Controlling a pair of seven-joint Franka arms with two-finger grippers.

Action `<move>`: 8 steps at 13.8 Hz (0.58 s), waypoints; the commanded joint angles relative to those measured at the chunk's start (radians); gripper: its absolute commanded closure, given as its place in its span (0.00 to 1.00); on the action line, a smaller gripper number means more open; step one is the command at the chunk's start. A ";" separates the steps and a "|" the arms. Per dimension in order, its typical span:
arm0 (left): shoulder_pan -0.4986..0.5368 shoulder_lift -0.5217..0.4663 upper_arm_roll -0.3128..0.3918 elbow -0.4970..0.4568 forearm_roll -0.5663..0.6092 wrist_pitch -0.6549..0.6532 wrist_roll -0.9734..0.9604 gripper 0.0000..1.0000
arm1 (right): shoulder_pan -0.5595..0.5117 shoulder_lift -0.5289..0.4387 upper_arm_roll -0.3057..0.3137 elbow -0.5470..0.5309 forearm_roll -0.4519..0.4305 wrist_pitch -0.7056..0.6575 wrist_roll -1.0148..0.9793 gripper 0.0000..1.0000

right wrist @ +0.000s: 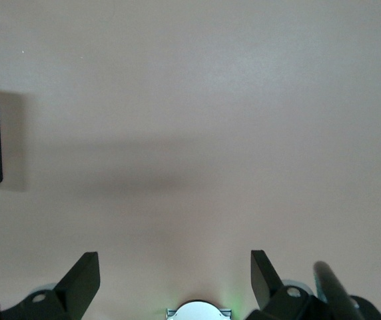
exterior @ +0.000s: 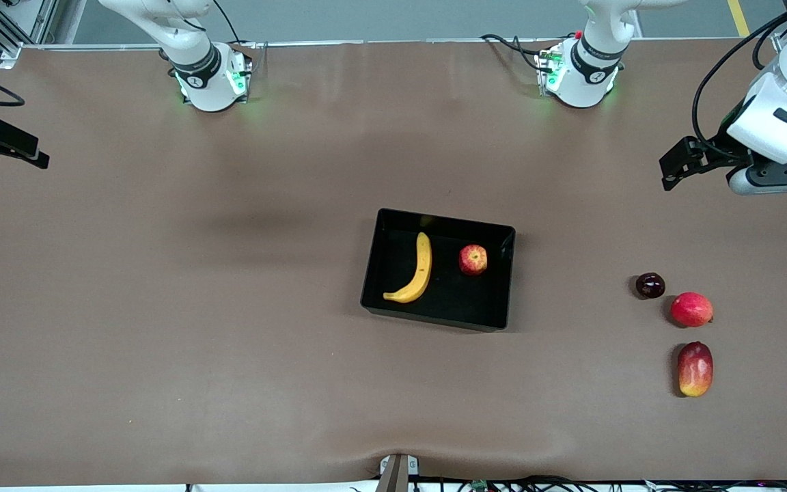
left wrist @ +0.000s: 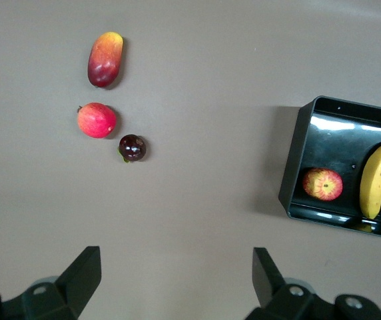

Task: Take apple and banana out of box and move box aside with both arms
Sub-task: 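Move the left gripper toward the black box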

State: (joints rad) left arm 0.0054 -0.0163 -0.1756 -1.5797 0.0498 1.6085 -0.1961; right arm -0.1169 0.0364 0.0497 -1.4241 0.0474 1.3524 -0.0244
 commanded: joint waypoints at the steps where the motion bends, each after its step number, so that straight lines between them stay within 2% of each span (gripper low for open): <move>1: 0.004 -0.022 0.002 0.003 -0.007 -0.033 0.013 0.00 | -0.018 -0.009 0.013 -0.004 0.011 -0.007 0.006 0.00; 8: -0.005 0.015 -0.005 0.032 -0.005 -0.039 -0.003 0.00 | -0.018 -0.009 0.012 -0.006 0.012 -0.010 0.006 0.00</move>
State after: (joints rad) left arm 0.0041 -0.0188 -0.1774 -1.5751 0.0498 1.5934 -0.1960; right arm -0.1169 0.0365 0.0497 -1.4242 0.0474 1.3488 -0.0244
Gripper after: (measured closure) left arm 0.000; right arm 0.000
